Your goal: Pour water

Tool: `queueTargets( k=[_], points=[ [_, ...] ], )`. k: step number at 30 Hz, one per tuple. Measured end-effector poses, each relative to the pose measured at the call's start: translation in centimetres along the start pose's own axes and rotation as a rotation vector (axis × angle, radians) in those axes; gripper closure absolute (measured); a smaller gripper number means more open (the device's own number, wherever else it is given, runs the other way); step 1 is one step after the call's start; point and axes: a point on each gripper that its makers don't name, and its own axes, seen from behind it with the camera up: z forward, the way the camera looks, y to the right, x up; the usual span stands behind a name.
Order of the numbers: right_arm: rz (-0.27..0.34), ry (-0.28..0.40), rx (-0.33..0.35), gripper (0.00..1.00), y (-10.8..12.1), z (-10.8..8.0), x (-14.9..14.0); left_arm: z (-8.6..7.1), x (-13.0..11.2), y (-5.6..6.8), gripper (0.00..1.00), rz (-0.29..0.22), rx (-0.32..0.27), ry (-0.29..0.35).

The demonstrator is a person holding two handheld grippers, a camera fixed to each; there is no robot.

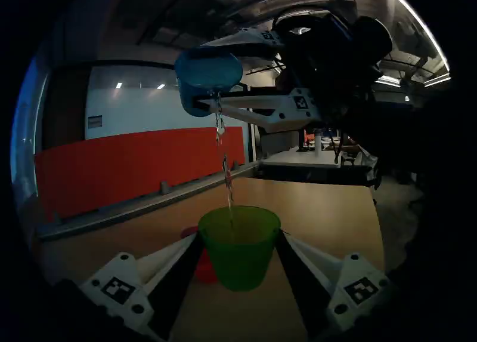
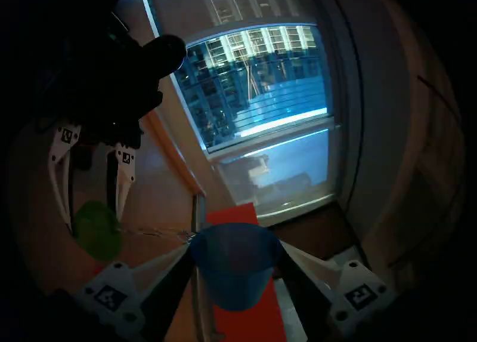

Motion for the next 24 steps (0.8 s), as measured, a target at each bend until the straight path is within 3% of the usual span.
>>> queueTargets(
  k=[24],
  points=[
    [-0.117, -0.011, -0.009, 0.09, 0.83, 0.31, 0.14, 0.06, 0.04, -0.06, 0.15, -0.009, 0.003, 0.001]
  ],
)
